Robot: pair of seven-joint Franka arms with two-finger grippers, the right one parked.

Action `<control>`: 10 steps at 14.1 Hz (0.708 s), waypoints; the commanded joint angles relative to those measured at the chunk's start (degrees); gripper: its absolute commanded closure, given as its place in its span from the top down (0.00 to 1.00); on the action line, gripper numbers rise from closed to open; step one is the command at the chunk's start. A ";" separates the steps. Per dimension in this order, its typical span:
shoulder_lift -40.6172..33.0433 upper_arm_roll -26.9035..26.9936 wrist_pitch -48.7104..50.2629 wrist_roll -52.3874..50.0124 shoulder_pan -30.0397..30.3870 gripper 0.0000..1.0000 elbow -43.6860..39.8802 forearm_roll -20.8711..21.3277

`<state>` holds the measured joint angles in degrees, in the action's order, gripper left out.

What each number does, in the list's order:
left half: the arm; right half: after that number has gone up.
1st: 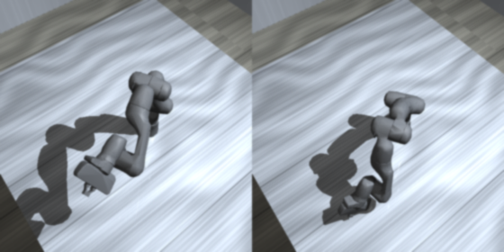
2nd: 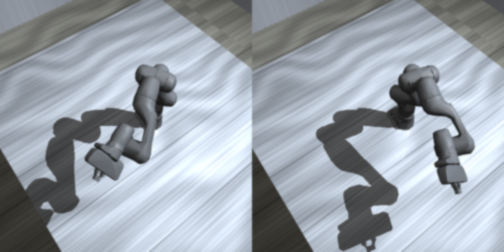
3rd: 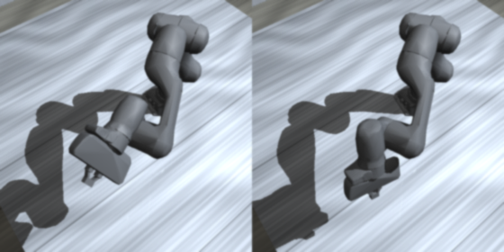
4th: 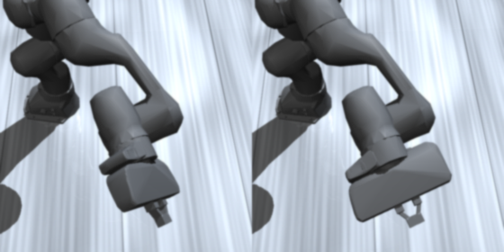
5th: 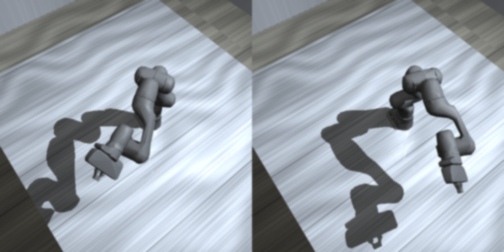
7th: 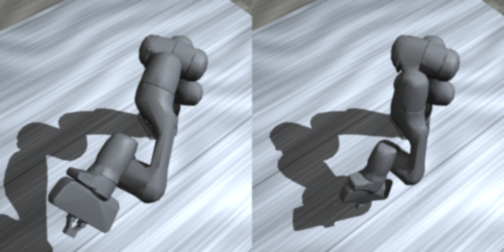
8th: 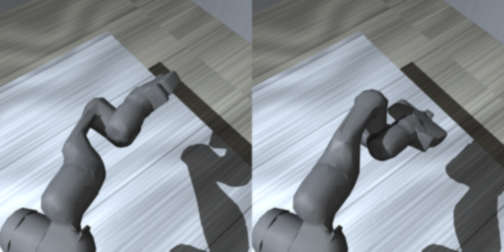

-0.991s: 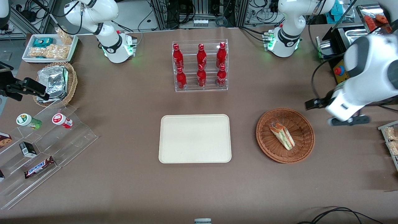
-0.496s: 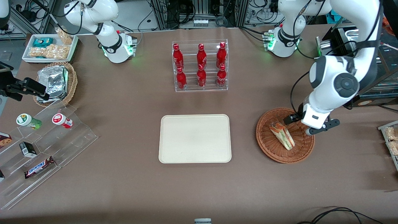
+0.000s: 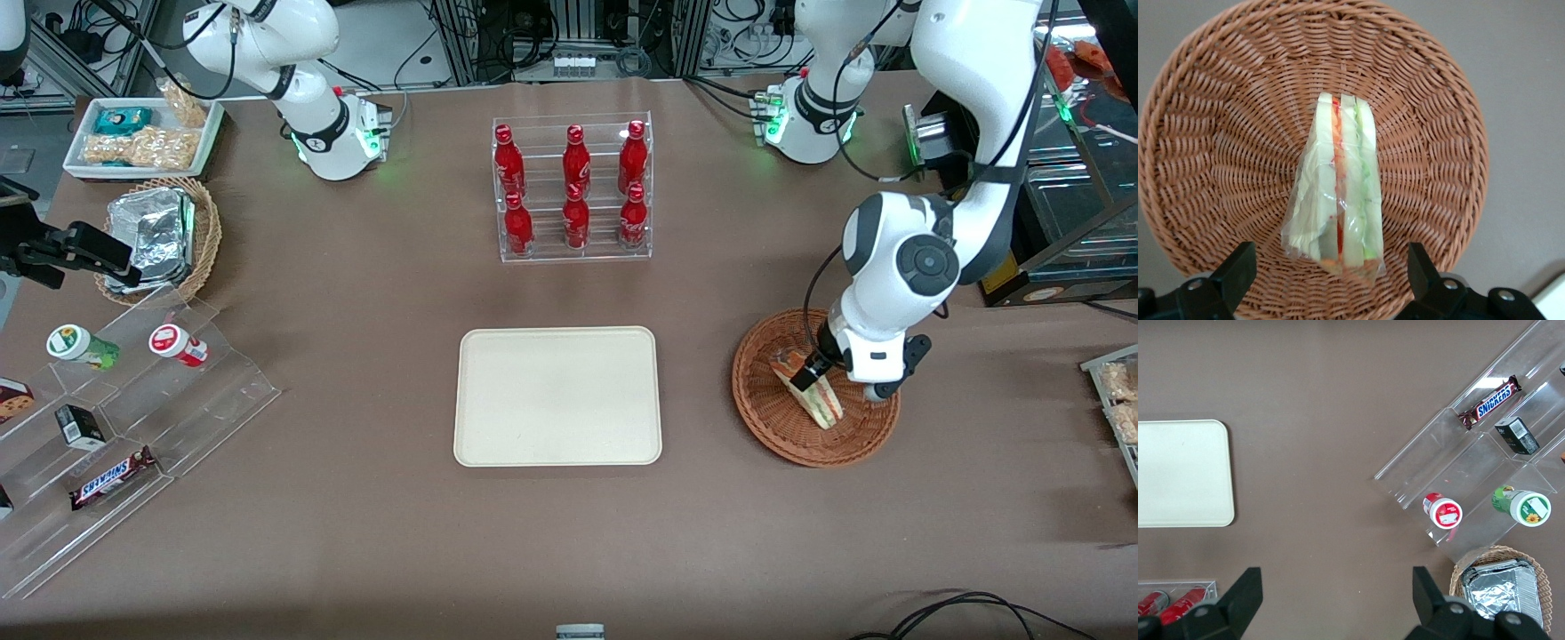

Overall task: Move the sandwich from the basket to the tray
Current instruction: 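Lower the left gripper and close it on the wrapped sandwich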

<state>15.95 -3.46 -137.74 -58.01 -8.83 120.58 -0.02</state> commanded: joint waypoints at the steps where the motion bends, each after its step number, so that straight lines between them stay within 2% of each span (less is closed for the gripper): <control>1: 3.55 0.29 -0.95 -2.28 -0.14 0.99 -2.63 0.55; 2: 4.34 0.38 -1.04 -2.37 0.04 0.68 -3.24 0.55; 3: 4.35 0.38 -1.04 -2.45 0.13 0.43 -3.07 0.55; 4: 4.26 0.38 -1.04 -2.54 0.13 0.25 -2.72 0.46; 5: 4.35 0.38 -0.87 -2.37 -0.05 0.13 -2.63 0.46; 8: 3.13 0.38 2.10 -1.67 -0.22 0.10 -3.51 0.55; 10: 2.59 0.38 10.59 -1.66 -0.22 0.10 -8.66 0.73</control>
<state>19.75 -3.16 -134.54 -59.14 -8.73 116.45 -0.02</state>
